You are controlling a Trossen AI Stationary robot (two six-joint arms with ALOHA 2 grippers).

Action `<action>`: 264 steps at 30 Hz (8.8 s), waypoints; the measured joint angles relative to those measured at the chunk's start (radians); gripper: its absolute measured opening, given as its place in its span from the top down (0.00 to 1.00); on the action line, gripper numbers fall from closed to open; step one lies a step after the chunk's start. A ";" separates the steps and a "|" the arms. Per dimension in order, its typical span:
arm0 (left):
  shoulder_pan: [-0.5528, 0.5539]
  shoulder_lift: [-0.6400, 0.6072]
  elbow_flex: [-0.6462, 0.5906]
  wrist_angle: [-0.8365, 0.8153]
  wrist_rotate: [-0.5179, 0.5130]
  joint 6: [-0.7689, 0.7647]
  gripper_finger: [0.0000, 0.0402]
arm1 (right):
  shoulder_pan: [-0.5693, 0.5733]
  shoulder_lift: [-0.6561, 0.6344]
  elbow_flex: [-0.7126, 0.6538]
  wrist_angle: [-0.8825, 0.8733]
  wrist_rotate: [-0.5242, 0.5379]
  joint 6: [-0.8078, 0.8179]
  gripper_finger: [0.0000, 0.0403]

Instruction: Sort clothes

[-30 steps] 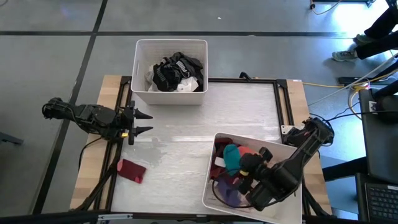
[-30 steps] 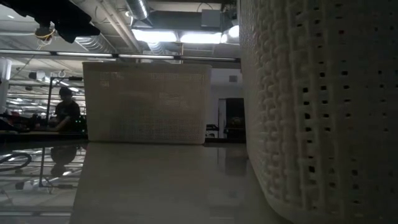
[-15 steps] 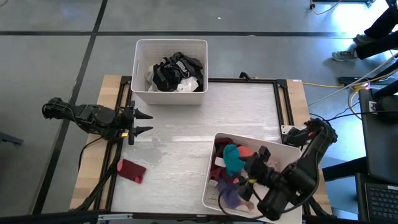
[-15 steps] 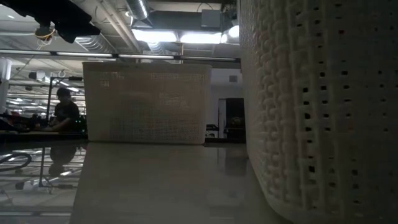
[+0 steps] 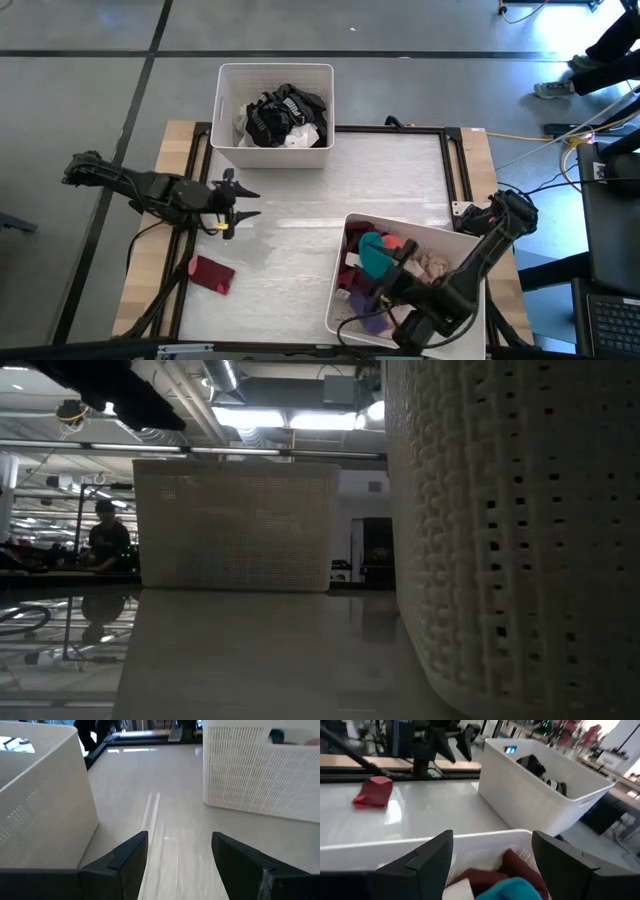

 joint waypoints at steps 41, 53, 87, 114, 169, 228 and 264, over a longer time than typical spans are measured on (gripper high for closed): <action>-0.582 0.777 0.388 -0.684 0.402 -0.909 0.48 | -0.090 0.000 -0.445 0.717 0.059 -0.458 0.33; -0.636 0.948 0.387 -0.590 0.379 -0.823 0.48 | -0.090 0.000 -0.445 0.722 0.058 -0.455 0.33; -0.624 0.849 0.546 -0.726 0.238 -0.708 0.99 | -0.084 0.001 -0.175 0.696 -0.048 -0.899 0.33; -0.604 0.536 0.605 -0.478 -0.240 -0.249 1.00 | -0.502 0.101 -0.125 1.255 -1.100 -1.107 0.33; -0.482 0.349 0.509 -0.410 -0.247 -0.213 0.60 | -0.304 -0.160 0.033 0.401 -0.529 -0.843 0.96; -0.482 0.350 0.399 -0.408 -0.332 -0.248 0.60 | -0.635 -0.207 -0.131 0.067 -1.152 -0.682 0.65; -0.034 -0.188 -0.176 0.333 -0.146 0.185 1.00 | -0.910 -0.280 -0.614 1.446 -1.563 -1.123 0.99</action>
